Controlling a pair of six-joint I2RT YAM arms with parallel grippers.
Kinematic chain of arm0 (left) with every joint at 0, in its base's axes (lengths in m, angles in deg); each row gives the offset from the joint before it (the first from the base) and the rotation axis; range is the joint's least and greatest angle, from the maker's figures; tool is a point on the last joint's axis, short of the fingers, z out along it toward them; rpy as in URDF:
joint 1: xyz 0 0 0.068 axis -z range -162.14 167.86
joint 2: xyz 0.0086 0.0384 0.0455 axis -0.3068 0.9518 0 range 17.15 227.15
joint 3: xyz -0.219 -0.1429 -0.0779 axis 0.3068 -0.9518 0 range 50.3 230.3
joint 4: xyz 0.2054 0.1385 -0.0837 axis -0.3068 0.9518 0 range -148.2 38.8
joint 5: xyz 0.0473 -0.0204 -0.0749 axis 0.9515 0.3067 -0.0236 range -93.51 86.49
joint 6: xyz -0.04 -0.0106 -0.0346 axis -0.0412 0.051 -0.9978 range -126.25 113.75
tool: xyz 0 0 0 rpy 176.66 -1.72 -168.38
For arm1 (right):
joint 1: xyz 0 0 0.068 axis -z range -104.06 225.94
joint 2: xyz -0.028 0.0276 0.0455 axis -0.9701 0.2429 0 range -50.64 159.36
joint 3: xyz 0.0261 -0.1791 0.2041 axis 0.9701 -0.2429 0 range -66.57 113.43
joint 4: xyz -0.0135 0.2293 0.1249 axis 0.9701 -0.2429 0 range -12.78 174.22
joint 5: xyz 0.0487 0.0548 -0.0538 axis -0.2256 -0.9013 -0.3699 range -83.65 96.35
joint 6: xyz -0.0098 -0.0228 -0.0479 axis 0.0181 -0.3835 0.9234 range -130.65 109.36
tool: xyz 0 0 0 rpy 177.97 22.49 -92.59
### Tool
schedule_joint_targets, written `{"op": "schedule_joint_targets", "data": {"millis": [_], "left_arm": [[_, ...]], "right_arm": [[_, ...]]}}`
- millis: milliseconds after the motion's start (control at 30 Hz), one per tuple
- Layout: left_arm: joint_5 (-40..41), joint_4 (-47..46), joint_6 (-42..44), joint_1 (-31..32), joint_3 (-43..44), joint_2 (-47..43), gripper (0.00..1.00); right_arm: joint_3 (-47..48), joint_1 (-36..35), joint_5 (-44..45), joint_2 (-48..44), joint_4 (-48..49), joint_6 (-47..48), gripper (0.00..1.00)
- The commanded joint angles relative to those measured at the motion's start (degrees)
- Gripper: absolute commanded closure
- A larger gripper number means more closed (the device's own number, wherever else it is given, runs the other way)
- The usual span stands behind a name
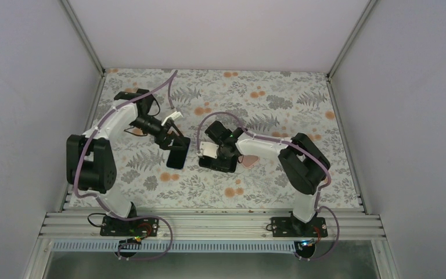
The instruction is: Take the phone out of the phone case
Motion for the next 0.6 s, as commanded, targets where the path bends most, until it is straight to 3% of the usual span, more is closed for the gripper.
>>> {"op": "schedule_joint_targets", "data": {"millis": [0,300,567], "left_arm": [[-5.3,5.6,6.1,-0.2,2.9,4.7,0.0],[-2.8,0.6,-3.1,-0.2,5.8,10.2,0.0],[-1.9,-0.7,-5.7,-0.3,7.4,13.0,0.0]], "right_arm": [[2.9,-0.4,0.6,-6.4,0.4,-1.7,0.37],[6.2,-2.1,0.9,-8.1,3.2,-2.3,0.38],[9.3,-3.4,1.6,-8.0,5.3,-2.4,0.39]]}}
